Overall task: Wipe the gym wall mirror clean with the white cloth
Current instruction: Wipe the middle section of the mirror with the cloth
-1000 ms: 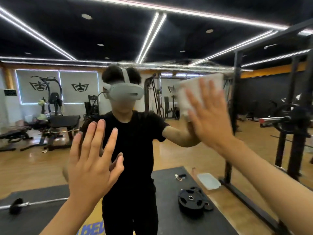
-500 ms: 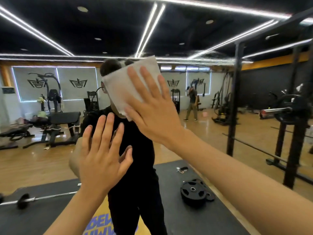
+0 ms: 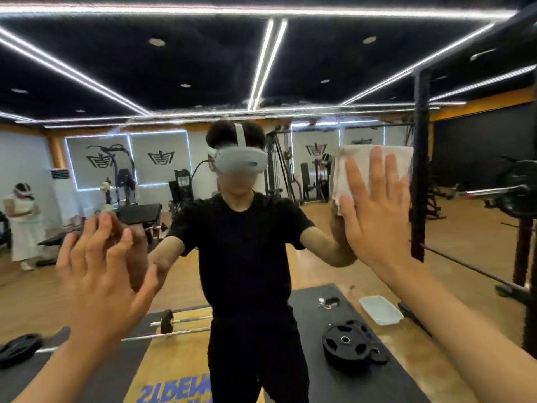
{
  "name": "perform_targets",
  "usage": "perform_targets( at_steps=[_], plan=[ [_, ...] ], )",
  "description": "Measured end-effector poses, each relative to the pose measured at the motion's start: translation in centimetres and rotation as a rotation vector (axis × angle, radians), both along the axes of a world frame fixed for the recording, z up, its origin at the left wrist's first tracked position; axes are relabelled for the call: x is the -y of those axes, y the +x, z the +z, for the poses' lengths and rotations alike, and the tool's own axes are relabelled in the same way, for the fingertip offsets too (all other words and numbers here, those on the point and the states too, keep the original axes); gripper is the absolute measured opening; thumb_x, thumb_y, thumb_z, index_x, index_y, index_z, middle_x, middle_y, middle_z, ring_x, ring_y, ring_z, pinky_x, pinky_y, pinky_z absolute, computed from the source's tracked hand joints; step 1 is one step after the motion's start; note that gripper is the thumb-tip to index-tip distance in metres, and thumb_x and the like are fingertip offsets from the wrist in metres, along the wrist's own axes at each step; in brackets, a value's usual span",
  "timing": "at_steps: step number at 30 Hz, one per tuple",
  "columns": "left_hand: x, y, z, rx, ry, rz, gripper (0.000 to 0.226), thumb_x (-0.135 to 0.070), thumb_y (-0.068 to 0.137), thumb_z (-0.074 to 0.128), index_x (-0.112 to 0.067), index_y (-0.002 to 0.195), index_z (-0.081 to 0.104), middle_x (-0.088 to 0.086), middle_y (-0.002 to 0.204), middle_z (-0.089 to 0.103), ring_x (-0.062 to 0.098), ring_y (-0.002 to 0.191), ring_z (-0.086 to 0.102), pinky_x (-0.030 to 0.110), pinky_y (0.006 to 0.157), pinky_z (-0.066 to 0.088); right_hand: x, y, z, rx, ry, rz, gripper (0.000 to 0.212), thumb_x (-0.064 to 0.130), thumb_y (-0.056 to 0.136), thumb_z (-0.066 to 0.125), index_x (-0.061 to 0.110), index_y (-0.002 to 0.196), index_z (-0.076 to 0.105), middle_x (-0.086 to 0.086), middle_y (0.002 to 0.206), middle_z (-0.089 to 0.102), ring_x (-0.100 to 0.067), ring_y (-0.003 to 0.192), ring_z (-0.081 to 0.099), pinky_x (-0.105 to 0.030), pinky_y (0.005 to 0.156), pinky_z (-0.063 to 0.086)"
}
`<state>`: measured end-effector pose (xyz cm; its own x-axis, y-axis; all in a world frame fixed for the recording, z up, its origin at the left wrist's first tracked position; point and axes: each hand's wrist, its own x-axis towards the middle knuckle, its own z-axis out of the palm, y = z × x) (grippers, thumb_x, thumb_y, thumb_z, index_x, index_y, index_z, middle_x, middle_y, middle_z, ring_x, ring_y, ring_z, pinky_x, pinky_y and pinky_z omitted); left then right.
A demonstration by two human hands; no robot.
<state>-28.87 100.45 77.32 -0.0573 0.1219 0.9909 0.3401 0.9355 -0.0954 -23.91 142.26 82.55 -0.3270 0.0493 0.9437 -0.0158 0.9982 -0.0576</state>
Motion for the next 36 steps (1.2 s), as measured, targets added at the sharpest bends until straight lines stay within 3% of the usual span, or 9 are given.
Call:
perform_targets(
  at_steps=[2, 5, 10, 16, 22, 26, 28, 33, 36],
  plan=[
    [-2.3, 1.0, 0.7, 0.047, 0.087, 0.022, 0.061, -0.047, 0.092, 0.052, 0.004, 0.126, 0.048, 0.033, 0.151, 0.035, 0.045, 0.146, 0.029, 0.072, 0.118, 0.026, -0.1, 0.0, 0.1, -0.017, -0.016, 0.044, 0.062, 0.043, 0.109, 0.032, 0.029, 0.168, 0.018, -0.011, 0.176, 0.003, -0.033, 0.163, -0.002, -0.062, 0.128, 0.004],
    [-6.8, 2.0, 1.3, 0.017, 0.034, -0.003, 0.058, -0.043, 0.092, 0.053, 0.000, 0.129, 0.043, 0.026, 0.156, 0.027, 0.035, 0.154, 0.021, 0.072, 0.119, 0.025, -0.3, -0.5, 0.7, -0.064, -0.022, 0.071, 0.066, 0.046, 0.105, 0.041, 0.029, 0.166, 0.026, -0.013, 0.175, 0.011, -0.036, 0.161, 0.006, -0.064, 0.127, 0.009],
    [-16.1, 2.2, 1.9, 0.013, -0.174, -0.055, 0.075, -0.044, 0.095, 0.054, -0.005, 0.157, 0.037, 0.025, 0.169, 0.022, 0.040, 0.160, 0.018, 0.056, 0.131, 0.011, -0.6, -1.6, 2.3, -0.060, 0.042, 0.066, 0.065, 0.053, 0.111, 0.025, 0.028, 0.169, 0.013, -0.016, 0.176, -0.001, -0.038, 0.162, -0.004, -0.062, 0.128, -0.003],
    [-18.7, 0.6, 1.2, 0.023, -0.258, 0.087, 0.080, -0.051, 0.099, 0.045, -0.015, 0.167, 0.026, 0.019, 0.175, 0.013, 0.039, 0.162, 0.011, 0.061, 0.129, 0.015, -6.8, -1.5, 2.3, -0.049, 0.191, 0.083, 0.062, 0.051, 0.113, 0.025, 0.029, 0.169, 0.011, -0.014, 0.176, -0.003, -0.033, 0.162, -0.006, -0.062, 0.129, 0.003],
    [-19.2, 0.4, 0.9, 0.001, -0.235, 0.135, 0.076, -0.049, 0.100, 0.043, -0.013, 0.166, 0.032, 0.020, 0.175, 0.015, 0.039, 0.162, 0.013, 0.056, 0.131, 0.010, -15.2, 0.4, 3.7, -0.058, -0.057, -0.031, 0.062, 0.049, 0.113, 0.017, 0.029, 0.169, 0.002, -0.013, 0.176, -0.005, -0.035, 0.162, -0.003, -0.062, 0.127, 0.009],
    [-19.3, 0.3, 0.9, -0.015, -0.234, 0.140, 0.074, -0.048, 0.101, 0.044, -0.013, 0.165, 0.034, 0.019, 0.175, 0.016, 0.038, 0.162, 0.014, 0.056, 0.131, 0.011, -10.8, -0.3, 5.4, -0.110, -0.279, -0.037, 0.062, 0.047, 0.113, 0.016, 0.026, 0.168, -0.003, -0.013, 0.176, -0.007, -0.038, 0.161, -0.005, -0.066, 0.126, 0.007],
    [-19.3, 0.4, 0.9, -0.008, -0.231, 0.132, 0.073, -0.048, 0.102, 0.044, -0.013, 0.165, 0.035, 0.019, 0.174, 0.018, 0.039, 0.162, 0.016, 0.056, 0.130, 0.014, -5.6, -1.1, 6.7, -0.126, -0.212, 0.005, 0.062, 0.045, 0.114, 0.019, 0.024, 0.169, -0.002, -0.014, 0.176, -0.008, -0.038, 0.161, -0.007, -0.066, 0.127, 0.004],
    [-18.9, 0.1, 0.9, -0.018, -0.225, 0.095, 0.070, -0.049, 0.102, 0.045, -0.010, 0.161, 0.042, 0.021, 0.172, 0.024, 0.038, 0.161, 0.020, 0.058, 0.129, 0.019, 8.4, -2.5, 9.0, -0.127, 0.194, 0.103, 0.063, 0.043, 0.110, 0.020, 0.025, 0.169, 0.007, -0.015, 0.176, -0.001, -0.038, 0.162, -0.005, -0.064, 0.126, 0.000],
    [-18.4, 0.1, 1.0, -0.026, -0.240, 0.061, 0.073, -0.049, 0.101, 0.047, -0.008, 0.161, 0.041, 0.020, 0.172, 0.024, 0.037, 0.161, 0.020, 0.056, 0.130, 0.016, 9.4, -2.5, 9.1, -0.083, 0.466, 0.142, 0.061, 0.043, 0.111, 0.021, 0.030, 0.169, 0.010, -0.011, 0.176, 0.002, -0.036, 0.162, -0.002, -0.061, 0.126, 0.002]
  ],
)
